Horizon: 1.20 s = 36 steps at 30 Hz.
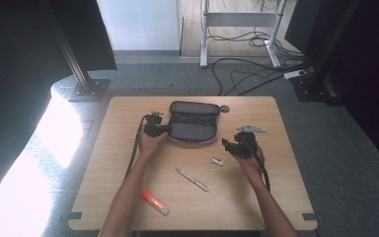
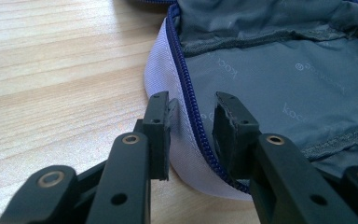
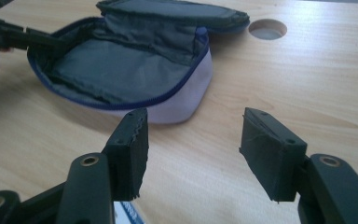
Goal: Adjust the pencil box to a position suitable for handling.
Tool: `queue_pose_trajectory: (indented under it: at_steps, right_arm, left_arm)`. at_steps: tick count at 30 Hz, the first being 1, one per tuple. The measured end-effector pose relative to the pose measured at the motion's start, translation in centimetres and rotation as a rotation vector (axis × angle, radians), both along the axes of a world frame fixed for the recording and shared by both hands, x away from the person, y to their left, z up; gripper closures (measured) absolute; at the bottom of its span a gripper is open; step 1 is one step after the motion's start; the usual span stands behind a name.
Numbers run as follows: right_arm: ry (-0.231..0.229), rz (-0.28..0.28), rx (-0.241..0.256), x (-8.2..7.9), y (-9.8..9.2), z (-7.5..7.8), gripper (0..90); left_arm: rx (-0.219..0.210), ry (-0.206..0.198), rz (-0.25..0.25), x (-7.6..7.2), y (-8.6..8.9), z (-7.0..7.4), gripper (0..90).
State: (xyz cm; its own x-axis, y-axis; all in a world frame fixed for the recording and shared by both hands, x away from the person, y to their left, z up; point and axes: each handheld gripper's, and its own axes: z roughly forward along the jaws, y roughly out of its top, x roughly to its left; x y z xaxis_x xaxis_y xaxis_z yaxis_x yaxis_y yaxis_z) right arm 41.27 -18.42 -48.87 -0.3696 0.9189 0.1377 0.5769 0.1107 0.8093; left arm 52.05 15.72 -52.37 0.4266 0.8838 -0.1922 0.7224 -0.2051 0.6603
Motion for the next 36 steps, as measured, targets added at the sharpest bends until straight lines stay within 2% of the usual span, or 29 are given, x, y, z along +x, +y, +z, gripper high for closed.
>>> queue_pose_trajectory:
  at_steps: [6,15,17,22,28,36]
  right_arm:
    - [-0.014,-0.008,-0.003,0.7,0.3,-0.1,42.7]
    - [-0.002,-0.004,-0.009,2.0,0.8,-0.3,43.8]
    - [0.022,-0.005,-0.020,2.3,0.8,-0.5,43.5]
    - [0.037,-0.004,-0.025,3.0,1.2,-0.7,43.5]
    - [0.008,-0.014,-0.025,3.6,1.9,-0.9,44.8]
    - [0.016,-0.011,-0.022,4.1,2.8,-1.6,45.2]
  left_arm:
    - [-0.003,0.000,0.004,0.0,0.0,0.0,67.4]
    - [-0.001,-0.003,0.008,0.0,0.0,-0.1,67.9]
    - [-0.002,-0.002,0.008,0.1,0.0,-0.1,68.0]
    - [-0.014,0.003,0.011,0.1,0.1,-0.1,68.3]
    - [-0.024,0.005,0.012,0.1,0.3,-0.2,68.3]
    - [-0.026,0.004,0.010,0.1,0.3,-0.3,68.3]
